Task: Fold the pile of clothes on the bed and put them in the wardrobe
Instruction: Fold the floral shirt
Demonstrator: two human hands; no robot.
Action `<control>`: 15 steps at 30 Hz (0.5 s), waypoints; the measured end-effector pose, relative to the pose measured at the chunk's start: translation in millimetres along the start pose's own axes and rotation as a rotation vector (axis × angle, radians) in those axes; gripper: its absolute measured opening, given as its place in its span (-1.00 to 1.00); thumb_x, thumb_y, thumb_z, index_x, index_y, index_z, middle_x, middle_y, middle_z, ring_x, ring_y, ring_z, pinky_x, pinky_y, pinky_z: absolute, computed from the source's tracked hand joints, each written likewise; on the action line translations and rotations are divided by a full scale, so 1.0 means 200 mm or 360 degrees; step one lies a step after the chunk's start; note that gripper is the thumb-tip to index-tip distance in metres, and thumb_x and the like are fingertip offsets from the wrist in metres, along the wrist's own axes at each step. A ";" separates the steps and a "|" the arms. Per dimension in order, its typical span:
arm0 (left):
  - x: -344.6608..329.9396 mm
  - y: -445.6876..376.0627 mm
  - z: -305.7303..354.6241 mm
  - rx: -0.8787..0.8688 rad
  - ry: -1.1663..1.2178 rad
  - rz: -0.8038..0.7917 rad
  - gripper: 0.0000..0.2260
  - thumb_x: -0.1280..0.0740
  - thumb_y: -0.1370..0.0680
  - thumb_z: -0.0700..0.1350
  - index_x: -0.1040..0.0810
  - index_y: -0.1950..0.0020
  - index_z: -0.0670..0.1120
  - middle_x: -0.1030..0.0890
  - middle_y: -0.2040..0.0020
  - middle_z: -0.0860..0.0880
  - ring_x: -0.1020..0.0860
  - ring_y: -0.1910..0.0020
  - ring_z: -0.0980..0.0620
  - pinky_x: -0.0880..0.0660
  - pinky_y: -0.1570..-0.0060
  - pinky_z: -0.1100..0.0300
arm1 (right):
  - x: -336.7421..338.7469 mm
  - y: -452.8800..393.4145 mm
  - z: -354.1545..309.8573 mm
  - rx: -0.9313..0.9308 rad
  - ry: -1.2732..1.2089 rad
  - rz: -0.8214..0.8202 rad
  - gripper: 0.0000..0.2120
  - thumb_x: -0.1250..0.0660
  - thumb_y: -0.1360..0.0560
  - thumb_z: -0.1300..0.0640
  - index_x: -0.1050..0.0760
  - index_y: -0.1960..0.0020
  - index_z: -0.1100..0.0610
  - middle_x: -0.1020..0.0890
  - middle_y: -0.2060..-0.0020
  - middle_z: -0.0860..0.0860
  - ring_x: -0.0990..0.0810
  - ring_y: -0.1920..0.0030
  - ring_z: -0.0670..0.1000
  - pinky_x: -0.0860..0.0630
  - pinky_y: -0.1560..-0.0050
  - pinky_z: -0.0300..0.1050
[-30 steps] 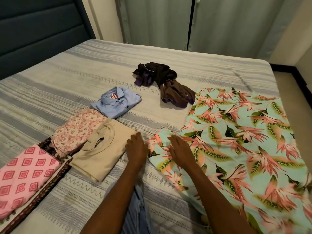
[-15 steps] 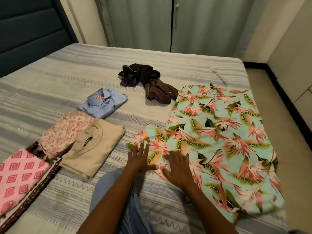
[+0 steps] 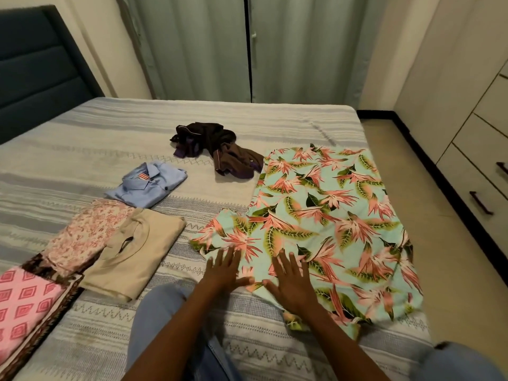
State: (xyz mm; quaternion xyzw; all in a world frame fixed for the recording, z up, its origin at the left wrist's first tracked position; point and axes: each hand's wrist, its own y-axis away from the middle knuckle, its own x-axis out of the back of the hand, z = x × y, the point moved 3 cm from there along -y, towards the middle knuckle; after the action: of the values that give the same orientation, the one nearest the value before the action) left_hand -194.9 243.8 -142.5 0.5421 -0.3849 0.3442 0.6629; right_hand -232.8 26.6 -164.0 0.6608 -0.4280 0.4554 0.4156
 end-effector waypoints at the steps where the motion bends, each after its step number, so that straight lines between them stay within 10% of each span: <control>1: 0.01 0.00 0.00 0.0051 0.0015 -0.0016 0.17 0.19 -0.19 0.68 0.28 -0.61 -0.01 0.32 -0.60 -0.07 0.27 -0.57 -0.22 0.14 -0.48 -0.30 | 0.01 0.00 -0.01 0.0049 -0.0013 -0.0019 -0.15 0.29 -0.52 -0.47 0.03 -0.63 0.02 0.09 -0.60 0.02 0.15 -0.60 0.15 0.29 -0.51 0.17; 9: 0.19 -0.05 0.11 0.0190 0.0029 0.0498 -0.34 0.14 -0.60 0.34 -0.33 -0.45 -0.07 -0.41 -0.46 -0.11 -0.39 -0.41 -0.16 -0.27 -0.41 -0.15 | 0.18 -0.18 0.04 0.0044 -0.0205 0.0165 -0.22 0.23 -0.55 -0.40 -0.16 -0.58 0.04 -0.19 -0.58 0.03 -0.06 -0.59 0.11 -0.01 -0.53 0.14; 11: 0.27 -0.11 0.13 0.0145 0.0083 0.0585 -0.61 -0.05 -0.68 0.05 -0.33 -0.46 -0.06 -0.41 -0.46 -0.08 -0.38 -0.43 -0.13 -0.20 -0.44 -0.15 | 0.25 -0.29 0.10 0.0036 -0.0207 0.0169 -0.23 0.21 -0.54 -0.36 -0.25 -0.55 0.05 -0.29 -0.54 0.05 -0.18 -0.56 0.15 -0.15 -0.48 0.15; 15: 0.51 -0.35 0.13 0.0034 0.0099 0.0655 -0.53 -0.18 -0.60 -0.12 -0.26 -0.52 -0.05 -0.36 -0.50 -0.09 -0.34 -0.45 -0.11 -0.25 -0.43 -0.12 | 0.38 -0.62 0.18 0.0056 -0.0168 0.0149 -0.43 -0.03 -0.63 -0.20 -0.26 -0.53 0.08 -0.36 -0.49 0.07 -0.26 -0.51 0.16 -0.26 -0.44 0.13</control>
State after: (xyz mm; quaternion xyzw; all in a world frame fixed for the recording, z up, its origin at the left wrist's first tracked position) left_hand -89.3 209.8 -80.5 0.4482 -0.4632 0.4931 0.5843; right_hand -89.6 13.8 -119.2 0.6703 -0.4717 0.4465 0.3590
